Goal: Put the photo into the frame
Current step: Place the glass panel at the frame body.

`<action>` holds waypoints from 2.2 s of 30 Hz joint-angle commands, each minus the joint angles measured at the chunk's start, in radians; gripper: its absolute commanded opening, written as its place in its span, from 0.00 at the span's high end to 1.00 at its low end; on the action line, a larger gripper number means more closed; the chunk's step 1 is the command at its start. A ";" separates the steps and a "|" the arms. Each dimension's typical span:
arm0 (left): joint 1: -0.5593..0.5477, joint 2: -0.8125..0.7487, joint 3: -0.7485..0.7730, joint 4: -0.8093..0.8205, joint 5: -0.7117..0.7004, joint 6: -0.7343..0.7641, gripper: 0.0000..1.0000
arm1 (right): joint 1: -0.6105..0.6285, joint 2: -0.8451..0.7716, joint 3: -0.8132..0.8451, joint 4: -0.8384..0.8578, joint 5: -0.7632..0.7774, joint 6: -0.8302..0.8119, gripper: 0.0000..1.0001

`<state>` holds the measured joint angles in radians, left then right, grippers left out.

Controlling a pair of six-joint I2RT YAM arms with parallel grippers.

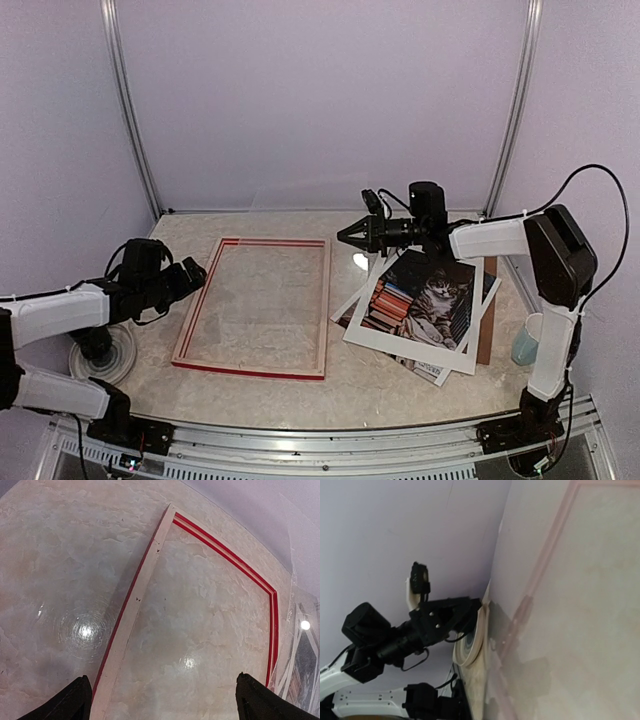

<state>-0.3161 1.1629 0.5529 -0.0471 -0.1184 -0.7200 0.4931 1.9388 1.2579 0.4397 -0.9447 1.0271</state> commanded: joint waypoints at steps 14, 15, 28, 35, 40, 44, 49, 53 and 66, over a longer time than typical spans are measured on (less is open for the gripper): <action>0.058 0.226 -0.071 0.434 0.107 0.080 0.01 | 0.106 0.168 0.130 0.114 0.015 0.071 1.00; 0.078 0.237 -0.071 0.440 0.143 0.078 0.01 | 0.109 0.169 0.132 0.111 0.018 0.070 1.00; 0.228 0.397 -0.117 0.606 0.441 0.031 0.01 | 0.147 0.207 0.156 0.100 0.052 0.073 1.00; 0.280 0.432 -0.168 0.734 0.560 -0.032 0.01 | 0.154 0.229 0.131 0.139 0.064 0.097 1.00; 0.285 0.435 -0.179 0.759 0.574 -0.045 0.01 | 0.158 0.247 0.123 0.162 0.069 0.112 1.00; 0.295 0.452 -0.189 0.804 0.612 -0.072 0.01 | 0.165 0.271 0.133 0.180 0.067 0.130 1.00; 0.354 0.463 -0.237 0.909 0.664 -0.131 0.01 | 0.171 0.285 0.110 0.222 0.075 0.158 1.00; 0.358 0.466 -0.239 0.906 0.664 -0.133 0.01 | 0.171 0.284 0.093 0.245 0.078 0.167 1.00; 0.358 0.495 -0.236 0.922 0.675 -0.142 0.01 | 0.196 0.368 0.190 0.284 0.054 0.230 1.00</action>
<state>0.0380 1.6451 0.3222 0.8574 0.5442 -0.8608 0.6735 2.2627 1.3994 0.6586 -0.8745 1.2270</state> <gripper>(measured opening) 0.989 0.006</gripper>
